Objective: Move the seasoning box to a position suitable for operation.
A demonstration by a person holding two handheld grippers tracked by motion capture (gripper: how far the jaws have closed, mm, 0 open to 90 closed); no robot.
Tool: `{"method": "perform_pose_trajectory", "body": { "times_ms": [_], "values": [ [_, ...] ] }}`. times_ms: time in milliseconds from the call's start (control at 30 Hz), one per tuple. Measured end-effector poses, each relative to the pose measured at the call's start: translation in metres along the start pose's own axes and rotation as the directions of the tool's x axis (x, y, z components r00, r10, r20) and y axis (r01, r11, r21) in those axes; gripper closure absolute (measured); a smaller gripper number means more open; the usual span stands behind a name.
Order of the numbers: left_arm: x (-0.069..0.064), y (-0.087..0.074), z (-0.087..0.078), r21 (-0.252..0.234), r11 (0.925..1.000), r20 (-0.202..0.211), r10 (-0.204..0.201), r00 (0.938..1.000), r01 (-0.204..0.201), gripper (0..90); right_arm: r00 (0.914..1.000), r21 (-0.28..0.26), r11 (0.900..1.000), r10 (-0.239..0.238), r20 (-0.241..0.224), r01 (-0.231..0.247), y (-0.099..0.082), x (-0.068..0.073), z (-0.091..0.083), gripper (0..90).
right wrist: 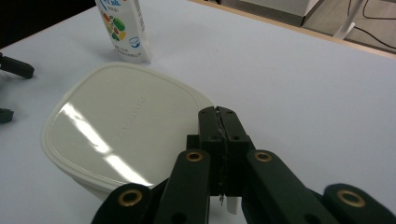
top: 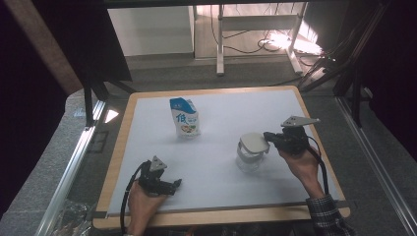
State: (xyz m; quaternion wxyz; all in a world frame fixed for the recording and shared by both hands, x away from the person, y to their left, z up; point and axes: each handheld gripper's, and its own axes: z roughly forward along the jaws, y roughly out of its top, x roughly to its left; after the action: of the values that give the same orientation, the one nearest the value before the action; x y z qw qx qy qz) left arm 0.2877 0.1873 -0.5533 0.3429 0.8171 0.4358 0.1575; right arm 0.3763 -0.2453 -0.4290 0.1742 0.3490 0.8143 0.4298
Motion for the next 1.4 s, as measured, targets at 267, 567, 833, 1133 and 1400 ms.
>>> {"method": "perform_pose_trajectory", "body": {
  "times_ms": [267,567,833,1133,1400],
  "values": [
    [0.0,0.0,0.0,0.0,1.0,0.0,0.0,1.0,0.0,2.3,1.0,0.0,1.0,0.009,-0.001,-0.009,-0.001,-0.002,0.001,89.7],
    [0.0,0.0,0.0,0.001,1.0,0.0,0.0,1.0,0.0,2.3,0.9997,0.021,0.9997,0.012,0.022,-0.012,-0.006,-0.006,0.005,89.7],
    [0.0,0.0,0.0,0.001,1.0,0.0,0.0,1.0,0.0,2.3,0.9991,0.014,0.999,0.042,-0.005,-0.042,-0.013,-0.012,0.008,89.7],
    [0.0,0.0,0.0,0.003,1.0,0.0,0.003,1.0,-0.003,2.3,0.9981,0.007,0.9981,0.061,-0.007,-0.061,-0.024,-0.017,0.01,89.5],
    [0.0,0.0,0.0,0.002,1.0,-0.001,-0.003,1.0,0.003,2.3,0.9983,-0.008,0.9983,0.057,0.014,-0.057,-0.027,-0.02,0.004,86.3]
  ]
}}
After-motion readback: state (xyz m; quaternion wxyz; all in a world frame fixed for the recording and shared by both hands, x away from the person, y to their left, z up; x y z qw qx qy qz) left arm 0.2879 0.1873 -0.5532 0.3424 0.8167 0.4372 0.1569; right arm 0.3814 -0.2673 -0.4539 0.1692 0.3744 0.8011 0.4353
